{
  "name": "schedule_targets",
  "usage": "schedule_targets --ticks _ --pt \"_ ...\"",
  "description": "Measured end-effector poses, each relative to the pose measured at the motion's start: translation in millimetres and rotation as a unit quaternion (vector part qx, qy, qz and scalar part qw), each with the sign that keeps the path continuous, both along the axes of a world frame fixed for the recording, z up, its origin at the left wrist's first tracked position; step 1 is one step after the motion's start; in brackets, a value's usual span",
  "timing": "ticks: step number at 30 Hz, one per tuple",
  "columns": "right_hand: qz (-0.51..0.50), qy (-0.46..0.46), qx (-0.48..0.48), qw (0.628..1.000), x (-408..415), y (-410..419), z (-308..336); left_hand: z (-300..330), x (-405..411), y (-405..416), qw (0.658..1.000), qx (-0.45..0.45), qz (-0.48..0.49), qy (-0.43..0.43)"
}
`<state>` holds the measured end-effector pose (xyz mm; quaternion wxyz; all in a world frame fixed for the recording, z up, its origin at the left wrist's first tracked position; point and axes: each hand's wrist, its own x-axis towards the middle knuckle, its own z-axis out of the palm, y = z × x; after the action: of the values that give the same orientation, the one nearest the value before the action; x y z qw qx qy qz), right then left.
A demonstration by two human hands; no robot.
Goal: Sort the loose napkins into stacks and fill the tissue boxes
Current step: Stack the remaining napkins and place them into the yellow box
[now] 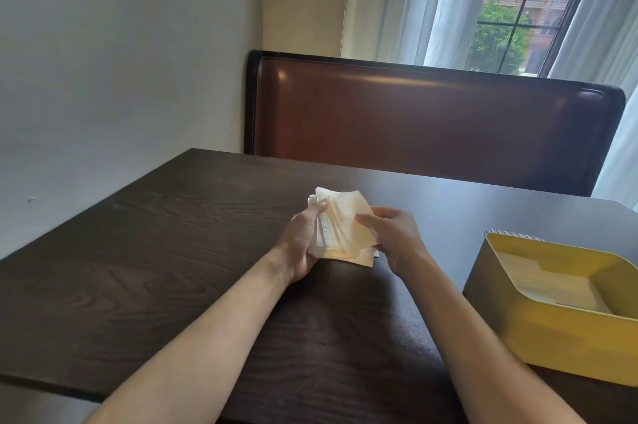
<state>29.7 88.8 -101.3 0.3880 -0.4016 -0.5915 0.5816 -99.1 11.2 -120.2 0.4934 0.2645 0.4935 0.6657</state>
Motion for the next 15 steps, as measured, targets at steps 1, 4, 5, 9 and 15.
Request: schedule_targets --ticks 1,4,5,9,15 --pt "-0.022 0.014 0.029 0.999 0 0 1 -1 0 1 1.000 0.003 0.005 -0.004" --pt "-0.067 0.058 0.069 0.994 -1 3 2 -1 0 4 1.000 0.016 0.013 -0.023" --pt "-0.060 0.073 0.052 0.994 -2 4 2 -1 0 4 0.999 0.023 0.006 -0.029" --pt "-0.015 0.030 0.055 0.998 -9 0 -7 -1 1 2 0.999 0.043 -0.009 -0.025" --pt "0.016 -0.009 0.091 0.996 -7 -2 -4 -2 4 6 0.994 0.038 0.101 0.009"
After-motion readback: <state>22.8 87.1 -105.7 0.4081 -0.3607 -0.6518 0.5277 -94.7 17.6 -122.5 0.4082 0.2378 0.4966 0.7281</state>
